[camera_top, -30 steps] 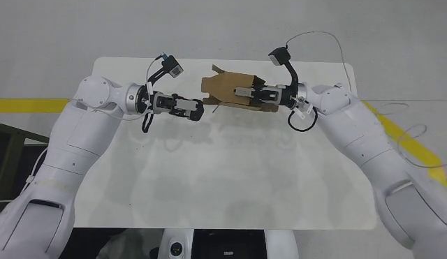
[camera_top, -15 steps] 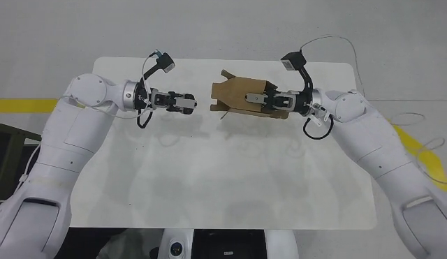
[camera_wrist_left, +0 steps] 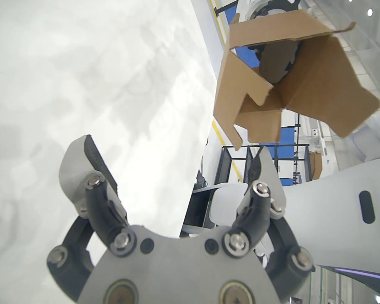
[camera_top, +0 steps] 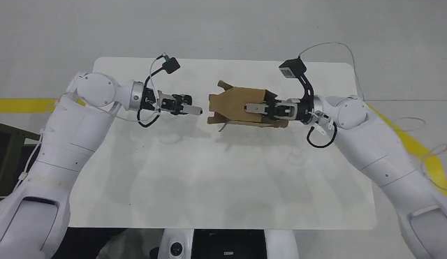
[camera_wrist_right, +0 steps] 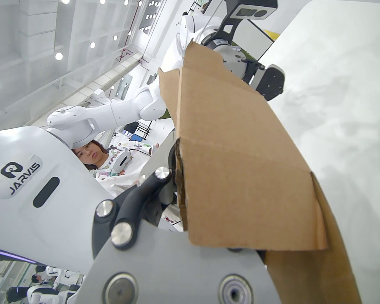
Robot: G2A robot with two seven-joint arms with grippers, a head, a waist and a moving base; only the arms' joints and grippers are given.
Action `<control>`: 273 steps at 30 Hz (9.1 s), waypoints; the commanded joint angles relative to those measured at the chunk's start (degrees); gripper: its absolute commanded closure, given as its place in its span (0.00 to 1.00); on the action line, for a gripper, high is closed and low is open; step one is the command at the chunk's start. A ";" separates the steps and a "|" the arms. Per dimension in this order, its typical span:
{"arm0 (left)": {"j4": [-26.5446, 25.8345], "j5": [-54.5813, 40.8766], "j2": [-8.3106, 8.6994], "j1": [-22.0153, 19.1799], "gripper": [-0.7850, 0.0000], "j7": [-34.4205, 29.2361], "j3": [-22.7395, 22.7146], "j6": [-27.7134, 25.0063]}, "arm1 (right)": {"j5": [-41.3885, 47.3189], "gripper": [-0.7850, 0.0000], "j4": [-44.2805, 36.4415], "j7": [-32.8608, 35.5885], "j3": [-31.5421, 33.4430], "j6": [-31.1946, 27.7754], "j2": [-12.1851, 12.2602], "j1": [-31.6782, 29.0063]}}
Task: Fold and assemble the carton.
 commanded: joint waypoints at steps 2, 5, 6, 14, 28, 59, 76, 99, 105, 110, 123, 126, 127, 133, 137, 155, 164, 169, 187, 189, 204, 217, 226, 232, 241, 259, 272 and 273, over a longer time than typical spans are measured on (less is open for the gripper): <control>-0.78 0.37 0.01 0.31 0.00 0.68 0.05 0.18 | 0.40 1.00 -0.59 -0.22 -0.77 -0.22 -0.22 0.30; -1.29 0.81 0.08 0.50 0.00 1.11 -0.07 0.12 | 0.88 1.00 -0.70 -0.58 -1.49 -0.58 -0.51 0.69; -1.43 0.87 0.10 0.57 0.00 1.20 -0.09 0.18 | 1.01 1.00 -0.75 -0.66 -1.74 -0.66 -0.62 0.86; -2.97 -0.68 0.12 1.04 0.00 1.20 -0.29 0.18 | 1.80 1.00 -0.89 -1.44 -3.69 -1.44 -1.55 2.23; -3.15 -2.00 0.14 0.74 0.00 0.67 -0.62 0.30 | 2.57 1.00 -1.75 -1.81 -7.06 -1.81 -3.03 4.11; -2.51 -2.19 0.02 1.27 0.00 -0.44 0.21 0.11 | 4.84 1.00 5.76 -7.38 -6.11 -7.37 -4.04 4.85; -1.94 -3.90 0.19 1.21 0.00 0.60 -1.26 -0.46 | 0.22 1.00 6.11 -5.46 -7.86 -5.45 -5.94 5.25; -3.32 -3.59 0.06 1.49 0.00 0.00 -0.51 -0.39 | -0.48 1.00 6.25 -5.06 -8.77 -5.05 -7.42 5.98; -2.81 -3.37 0.17 1.40 0.00 0.30 -0.97 -0.56 | -1.06 1.00 7.31 -4.92 -8.44 -4.91 -7.24 5.78; -1.86 -3.52 0.52 1.45 0.00 0.97 -2.40 -0.75 | -1.66 1.00 8.08 -4.02 -7.71 -4.01 -6.35 5.03; -1.67 -3.27 1.15 2.12 0.00 2.90 -4.69 -0.58 | -2.46 1.00 2.40 1.16 -9.25 1.16 -4.54 3.86; -1.84 -3.16 1.07 2.28 0.00 2.55 -4.17 -0.35 | -1.82 1.00 2.01 1.10 -9.78 1.11 -4.62 4.01; -1.81 -3.07 1.06 2.26 0.00 2.42 -4.05 -0.29 | -1.60 1.00 2.04 0.95 -9.86 0.95 -4.66 4.08; -1.63 -3.45 0.98 2.10 0.00 1.95 -3.74 -0.26 | -0.41 1.00 3.22 -0.59 -9.66 -0.58 -4.68 4.54; -2.32 -3.68 0.86 2.35 0.00 1.26 -3.03 -0.21 | 0.05 1.00 3.53 -1.39 -9.53 -1.39 -4.70 4.65; -2.27 -3.82 0.36 1.84 0.00 1.04 -1.45 -0.34 | -0.11 1.00 3.25 -2.61 -11.71 -2.61 -5.69 5.96; -1.91 -4.56 0.47 2.00 0.00 1.06 -2.01 -0.34 | 0.08 1.00 5.26 -3.43 -12.10 -3.43 -5.80 6.68; 0.86 -6.29 0.98 1.66 0.00 1.96 -4.66 -0.22 | -2.05 1.00 9.45 -4.39 -11.91 -4.39 -5.50 6.57; -5.30 0.35 1.27 2.36 0.00 2.50 -3.35 1.32 | -3.95 1.00 13.95 -5.55 -11.26 -5.54 -7.37 7.12; -4.24 0.13 1.26 2.30 0.00 3.05 -3.45 2.07 | -4.03 1.00 13.66 -5.65 -11.08 -5.64 -7.53 7.18; -0.05 -5.32 1.00 2.21 0.00 1.66 -3.55 3.85 | -3.24 1.00 7.78 -5.50 -9.88 -5.49 -7.22 6.21; 0.50 -6.45 0.67 1.98 0.00 0.31 -2.72 3.87 | -1.17 1.00 5.05 -5.37 -9.27 -5.37 -6.90 5.83; 0.38 -6.89 0.26 1.49 0.00 0.12 -1.82 3.38 | -0.18 1.00 3.24 -5.42 -9.48 -5.42 -7.03 6.01; 0.51 -9.04 -0.04 1.51 0.00 -0.54 -1.46 3.04 | 0.21 1.00 2.81 -5.38 -10.12 -5.37 -7.39 6.33; 1.02 -9.93 -0.46 1.09 0.00 -1.06 -0.74 3.08 | 0.46 1.00 3.26 -5.43 -11.21 -5.42 -8.03 7.09; 3.43 -7.99 -0.61 0.16 0.00 -0.81 -1.07 1.99 | 0.14 1.00 8.31 -4.40 -12.48 -4.39 -8.44 7.51; -2.10 0.14 0.83 1.71 0.00 1.79 -4.22 -3.33 | 0.81 1.00 18.52 2.25 -13.81 2.26 -9.89 8.56; -2.72 0.74 0.93 1.94 0.00 1.93 -4.36 -3.57 | 1.68 1.00 19.43 2.81 -13.90 2.83 -10.23 8.46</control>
